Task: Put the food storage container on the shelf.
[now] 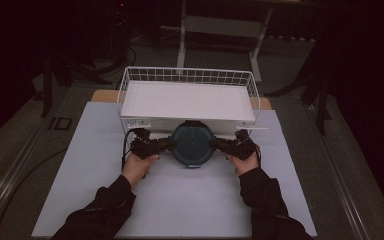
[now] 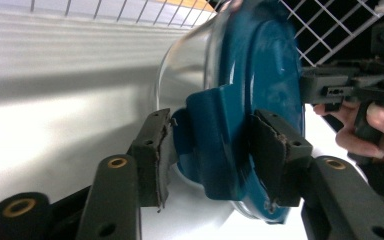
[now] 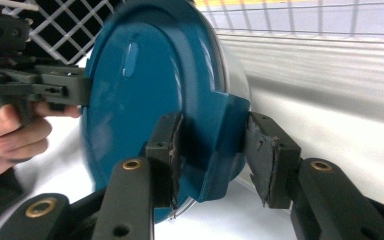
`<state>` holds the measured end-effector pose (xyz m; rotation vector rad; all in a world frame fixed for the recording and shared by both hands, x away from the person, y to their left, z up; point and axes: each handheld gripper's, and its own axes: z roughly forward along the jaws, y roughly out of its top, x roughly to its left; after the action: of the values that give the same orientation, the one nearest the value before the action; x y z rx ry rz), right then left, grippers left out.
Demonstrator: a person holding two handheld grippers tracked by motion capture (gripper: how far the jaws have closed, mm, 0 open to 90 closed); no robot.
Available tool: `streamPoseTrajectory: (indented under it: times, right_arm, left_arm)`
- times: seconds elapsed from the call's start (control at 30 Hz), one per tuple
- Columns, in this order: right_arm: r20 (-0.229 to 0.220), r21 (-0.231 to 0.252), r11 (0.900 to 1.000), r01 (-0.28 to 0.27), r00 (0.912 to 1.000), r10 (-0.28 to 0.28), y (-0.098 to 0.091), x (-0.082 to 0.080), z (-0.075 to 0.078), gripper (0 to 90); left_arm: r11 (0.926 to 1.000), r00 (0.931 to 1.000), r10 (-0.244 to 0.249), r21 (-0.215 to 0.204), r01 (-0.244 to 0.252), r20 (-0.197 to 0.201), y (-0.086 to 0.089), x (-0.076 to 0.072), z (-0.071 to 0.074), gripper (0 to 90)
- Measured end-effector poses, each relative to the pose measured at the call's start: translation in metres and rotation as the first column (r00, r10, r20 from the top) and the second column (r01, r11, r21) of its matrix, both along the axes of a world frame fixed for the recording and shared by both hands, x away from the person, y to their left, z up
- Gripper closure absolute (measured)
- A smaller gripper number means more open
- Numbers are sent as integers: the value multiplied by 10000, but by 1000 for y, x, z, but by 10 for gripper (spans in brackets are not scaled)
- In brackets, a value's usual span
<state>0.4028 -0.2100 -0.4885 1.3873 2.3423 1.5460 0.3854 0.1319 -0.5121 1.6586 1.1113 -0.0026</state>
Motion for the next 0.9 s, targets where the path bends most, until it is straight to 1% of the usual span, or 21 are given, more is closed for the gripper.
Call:
streamPoseTrajectory:
  times: [0.07,0.13,0.17,0.2,0.27,0.3,0.33,0.37,0.4,0.43,0.47,0.5,0.53,0.63,0.7,0.73,0.77,0.8,0.83,0.87,0.9]
  right_arm:
    - [13,-35,9999,94,10000,-94,1,2,-2,556]
    - [134,148,9998,134,9998,-136,2,2,-4,554]
    - [186,169,9997,177,9997,-180,2,2,-4,551]
    - [241,149,9995,268,9993,-272,3,1,-5,540]
    - [309,-11,9991,421,9986,-421,6,0,-3,524]
    - [688,-80,9992,386,9969,-380,6,1,-4,511]
    - [366,-83,9985,538,9979,-534,7,0,-3,507]
    - [428,-74,9985,537,9977,-534,7,1,-3,503]
    - [432,-85,9981,611,9972,-607,8,2,-3,501]
    - [287,-59,9974,718,9970,-716,9,2,-2,503]
    - [235,-58,9971,763,9968,-762,9,3,-2,503]
    - [235,-58,9971,763,9968,-762,9,3,-2,503]
    - [90,-53,9965,837,9965,-837,11,2,-1,502]
    - [73,-9,9961,879,9961,-879,11,3,-2,493]
    - [35,-14,9959,901,9959,-901,10,4,-2,467]
    - [61,-21,9957,925,9957,-925,10,4,-2,465]
    - [130,-27,9957,930,9956,-930,10,3,-2,464]
    - [151,-13,9958,918,9957,-918,10,3,-2,457]
    - [140,18,9957,922,9956,-922,10,2,-1,439]
    - [440,101,9968,790,9959,-793,10,2,-1,435]
    - [739,-10,9962,865,9935,-862,8,2,0,432]
  left_arm:
    - [9998,9995,54,174,-59,304,-1,-1,1,501]
    - [9997,9996,166,198,-170,232,-1,0,3,506]
    - [9991,9992,205,352,-217,335,-1,-1,4,499]
    - [9985,9984,264,464,-287,497,-1,-2,3,473]
    - [9987,9984,366,342,-381,422,1,-1,1,416]
    - [9987,9984,366,342,-381,422,1,-1,1,391]
    - [9982,9974,558,194,-567,462,1,-1,-2,374]
    - [9975,9965,682,136,-690,487,0,-1,-2,373]
    - [9959,9942,858,245,-875,654,-1,0,-2,356]
    - [9949,9930,955,263,-976,698,-1,1,-2,348]
    - [9939,9926,1083,149,-1093,542,-2,1,-1,348]
    - [9939,9926,1083,149,-1093,542,-2,1,-1,348]
    - [9938,9923,1039,322,-1063,676,1,4,-2,348]
    - [9939,9928,1019,369,-1044,622,1,5,-1,348]
    - [9935,9924,1000,476,-1036,719,0,5,0,348]
    - [9946,9928,793,602,-848,894,0,4,2,347]
    - [9943,9924,800,630,-861,940,-1,3,2,345]
    - [9958,9931,661,561,-718,965,0,2,3,340]
    - [9974,9942,512,466,-558,945,0,1,4,290]
    - [9977,9949,482,439,-522,880,-2,-1,6,253]
    - [9981,9935,284,509,-342,1101,-1,-1,6,229]
